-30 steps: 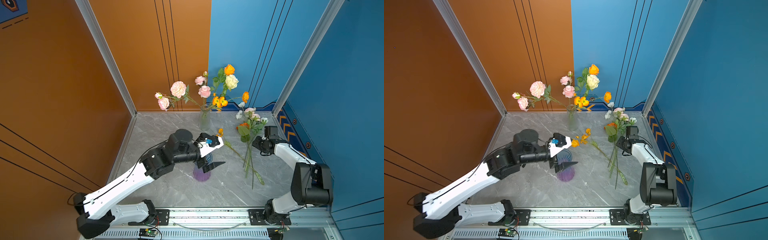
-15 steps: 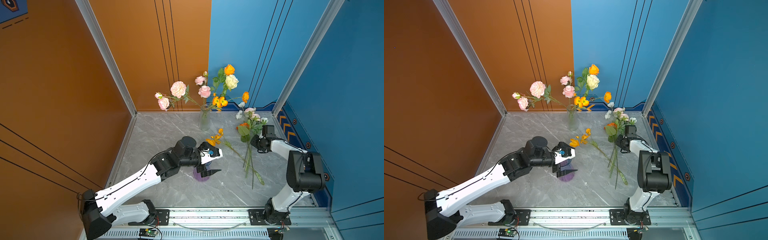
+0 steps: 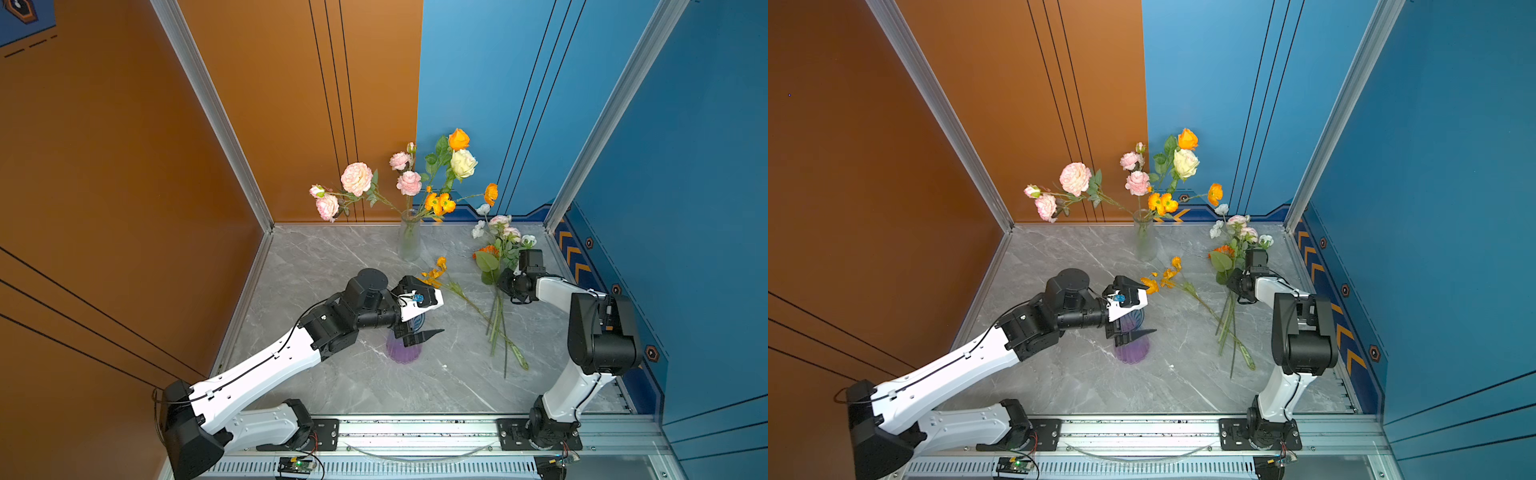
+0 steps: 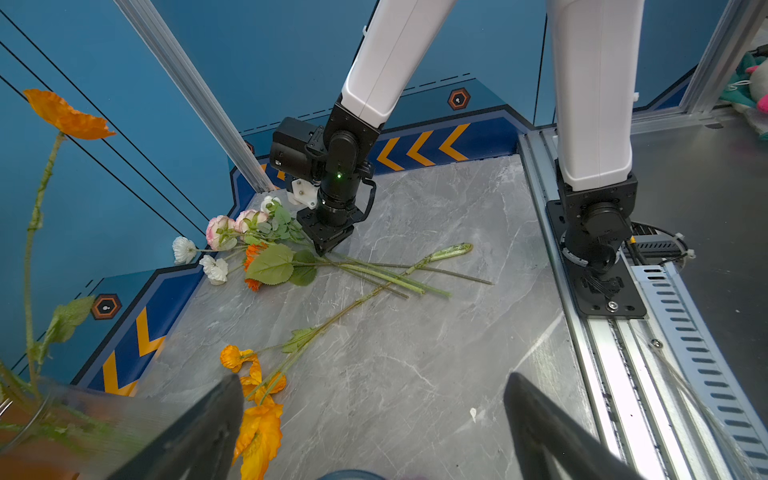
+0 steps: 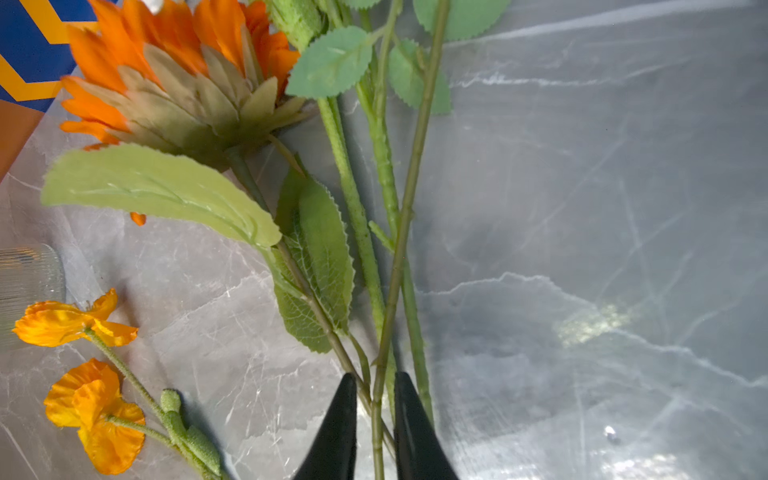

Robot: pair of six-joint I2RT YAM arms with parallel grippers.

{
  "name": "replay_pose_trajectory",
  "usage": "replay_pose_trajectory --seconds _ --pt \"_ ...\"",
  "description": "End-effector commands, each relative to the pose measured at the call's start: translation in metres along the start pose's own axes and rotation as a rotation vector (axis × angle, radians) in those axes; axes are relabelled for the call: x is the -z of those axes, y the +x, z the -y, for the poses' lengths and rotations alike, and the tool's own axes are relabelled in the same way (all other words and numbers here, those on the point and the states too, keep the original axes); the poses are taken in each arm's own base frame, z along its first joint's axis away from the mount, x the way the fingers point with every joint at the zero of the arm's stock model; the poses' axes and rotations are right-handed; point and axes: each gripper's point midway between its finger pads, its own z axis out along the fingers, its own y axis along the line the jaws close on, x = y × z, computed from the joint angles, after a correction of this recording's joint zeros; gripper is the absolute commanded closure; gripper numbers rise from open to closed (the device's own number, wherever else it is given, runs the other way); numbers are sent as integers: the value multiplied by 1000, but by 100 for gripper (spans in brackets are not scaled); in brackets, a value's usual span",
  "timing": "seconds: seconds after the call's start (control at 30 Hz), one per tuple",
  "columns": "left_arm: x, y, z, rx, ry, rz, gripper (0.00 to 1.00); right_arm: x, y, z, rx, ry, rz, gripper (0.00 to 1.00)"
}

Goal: Arrange the flowers into the vase
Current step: 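Lift the white rose off the pile with the right gripper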

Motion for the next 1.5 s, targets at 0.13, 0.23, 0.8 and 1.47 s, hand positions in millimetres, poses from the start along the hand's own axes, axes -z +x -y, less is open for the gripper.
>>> replay_pose_trajectory --seconds 0.13,0.23,0.8,1.47 --pt "0 -5 2 -12 12 24 2 -6 -1 -5 -9 -6 -11 81" --pt "0 -5 2 -13 14 27 2 -7 0 -4 -7 2 -13 81" --pt "2 -7 6 -24 25 30 2 -19 5 -2 4 27 -38 85" --pt "20 -26 15 -55 42 86 2 27 -8 -22 27 -4 26 100"
